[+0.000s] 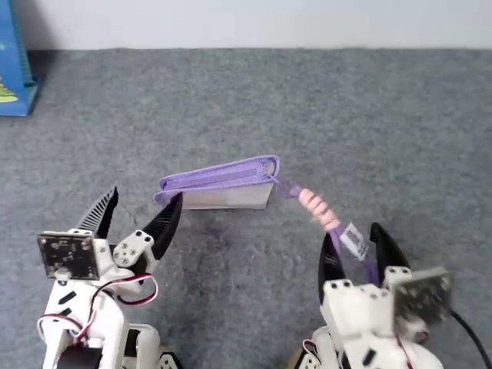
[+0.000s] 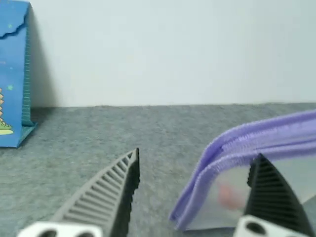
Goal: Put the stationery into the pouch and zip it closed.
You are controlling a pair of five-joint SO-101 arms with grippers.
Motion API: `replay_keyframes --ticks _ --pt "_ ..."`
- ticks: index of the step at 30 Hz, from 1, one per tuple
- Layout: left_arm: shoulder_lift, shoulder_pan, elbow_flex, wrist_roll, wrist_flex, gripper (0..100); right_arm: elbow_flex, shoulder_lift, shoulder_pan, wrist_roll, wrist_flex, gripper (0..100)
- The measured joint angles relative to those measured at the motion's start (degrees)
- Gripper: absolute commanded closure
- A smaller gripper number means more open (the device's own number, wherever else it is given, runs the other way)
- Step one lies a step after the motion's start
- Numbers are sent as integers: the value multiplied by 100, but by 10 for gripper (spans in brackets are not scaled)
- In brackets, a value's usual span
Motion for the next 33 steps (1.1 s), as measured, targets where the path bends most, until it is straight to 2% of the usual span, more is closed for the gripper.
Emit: replay_keyframes --ticks 11,20,27,31,33 --pt "0 -35 -35 9 -53 665 -1424 -9 18 -35 589 775" --pt "-18 -26 -1679 9 1257 665 -1248 -9 9 -220 642 775" --pt "-35 -35 -2198 9 1741 665 -835 -9 -18 -360 642 779" --pt "-35 -35 -2075 -26 1846 670 -369 -9 0 -510 642 891" --pt "-35 -35 -1855 -167 1855 709 -44 -9 9 -527 598 972"
